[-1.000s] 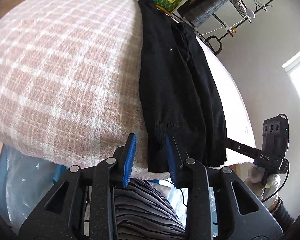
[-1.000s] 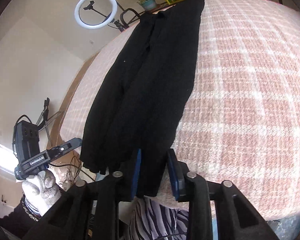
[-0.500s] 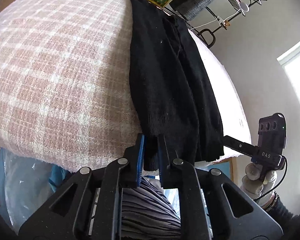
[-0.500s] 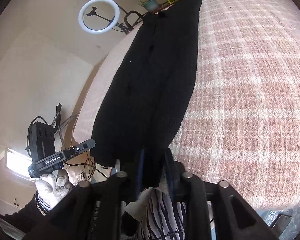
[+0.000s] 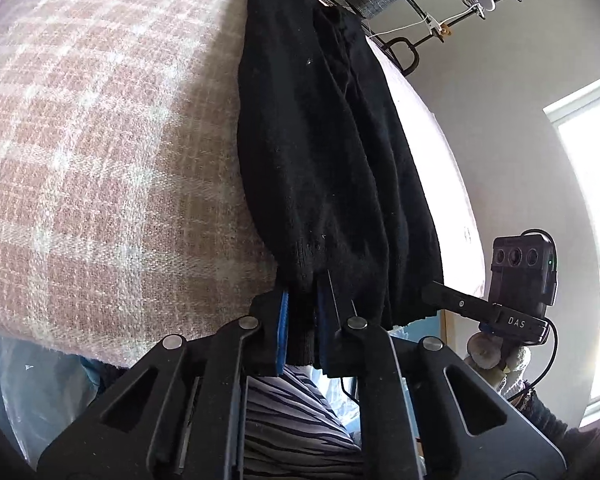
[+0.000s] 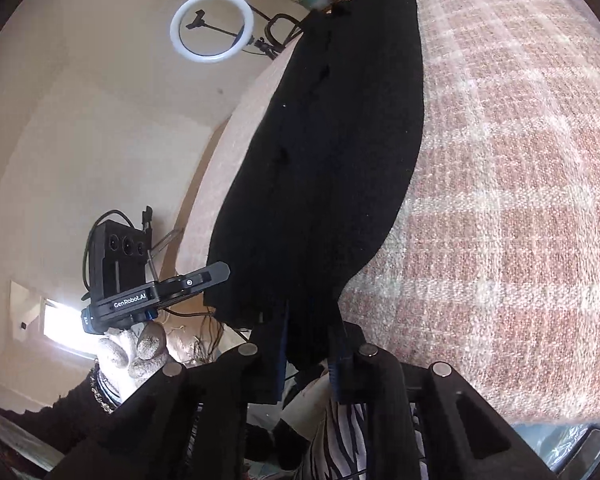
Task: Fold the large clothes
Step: 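Grasp the sweater hem end with both tools and lift it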
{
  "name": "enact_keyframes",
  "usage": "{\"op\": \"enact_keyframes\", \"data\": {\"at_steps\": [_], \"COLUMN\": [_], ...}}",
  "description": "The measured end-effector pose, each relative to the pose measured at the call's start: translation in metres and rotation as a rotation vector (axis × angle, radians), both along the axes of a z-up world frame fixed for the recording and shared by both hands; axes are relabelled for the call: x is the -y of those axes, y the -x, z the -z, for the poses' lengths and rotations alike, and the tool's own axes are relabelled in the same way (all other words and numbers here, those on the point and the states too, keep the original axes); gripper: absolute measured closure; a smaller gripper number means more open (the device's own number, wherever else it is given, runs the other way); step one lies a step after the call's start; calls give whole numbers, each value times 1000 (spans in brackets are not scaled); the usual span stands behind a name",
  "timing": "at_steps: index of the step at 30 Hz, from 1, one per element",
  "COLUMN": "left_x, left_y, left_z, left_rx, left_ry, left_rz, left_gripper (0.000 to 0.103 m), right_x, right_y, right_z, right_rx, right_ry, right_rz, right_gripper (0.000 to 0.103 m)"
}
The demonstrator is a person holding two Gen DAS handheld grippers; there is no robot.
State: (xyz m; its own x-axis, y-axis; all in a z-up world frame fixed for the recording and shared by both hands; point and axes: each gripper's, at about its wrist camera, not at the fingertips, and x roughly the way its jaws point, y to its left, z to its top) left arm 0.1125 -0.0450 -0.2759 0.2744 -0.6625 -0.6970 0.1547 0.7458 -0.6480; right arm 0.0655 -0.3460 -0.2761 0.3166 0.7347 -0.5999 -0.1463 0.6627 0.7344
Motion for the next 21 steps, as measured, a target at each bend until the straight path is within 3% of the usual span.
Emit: {"op": "enact_keyframes", "data": {"at_steps": [12, 21], "left_x": [-1, 4], "left_y": [-27, -94], "left_z": [-50, -69], "left_rx": [46, 69], "left_ry": [106, 116], "left_rz": [-25, -77], "left_gripper": [95, 96], "right_x": [25, 31], "right_y": [-20, -79], "right_z": [-33, -56], "right_rx": [55, 110], "right_ry": [-159, -115], "right_rz": [72, 119], "right_gripper": [90, 90]}}
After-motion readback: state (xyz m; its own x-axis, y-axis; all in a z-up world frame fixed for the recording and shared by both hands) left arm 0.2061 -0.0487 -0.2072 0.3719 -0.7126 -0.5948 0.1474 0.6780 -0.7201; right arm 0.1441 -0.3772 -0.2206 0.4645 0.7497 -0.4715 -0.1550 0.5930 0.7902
